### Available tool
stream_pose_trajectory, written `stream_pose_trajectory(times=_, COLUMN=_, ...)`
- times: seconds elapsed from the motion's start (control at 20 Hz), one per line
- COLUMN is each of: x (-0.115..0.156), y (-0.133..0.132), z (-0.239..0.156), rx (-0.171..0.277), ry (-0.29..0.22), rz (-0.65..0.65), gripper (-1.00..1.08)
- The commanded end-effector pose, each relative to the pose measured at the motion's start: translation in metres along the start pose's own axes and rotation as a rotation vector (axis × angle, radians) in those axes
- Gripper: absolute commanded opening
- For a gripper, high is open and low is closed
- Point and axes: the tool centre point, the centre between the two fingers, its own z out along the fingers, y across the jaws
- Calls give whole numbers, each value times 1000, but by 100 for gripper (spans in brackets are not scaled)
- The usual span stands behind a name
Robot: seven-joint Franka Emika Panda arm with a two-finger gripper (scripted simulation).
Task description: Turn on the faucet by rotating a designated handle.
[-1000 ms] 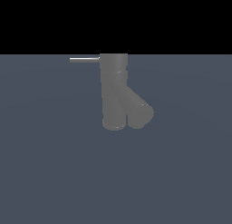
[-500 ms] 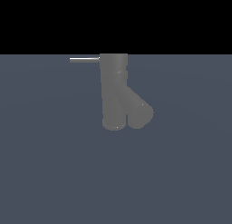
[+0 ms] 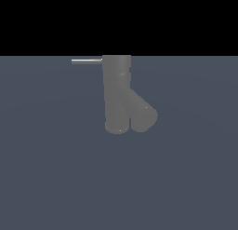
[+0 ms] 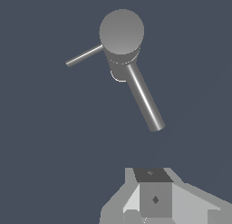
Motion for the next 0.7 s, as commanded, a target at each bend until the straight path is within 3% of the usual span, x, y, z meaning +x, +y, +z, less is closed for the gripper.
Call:
stream_pose_trajectory(times=0.0, x=13, y=-7, z=6, rx=6, ry=-4, rz=58, gripper=-100)
stream_pose_trajectory(times=0.65, x=77, y=-44, z=47, rx=18, ry=-20, rz=367, gripper=-100)
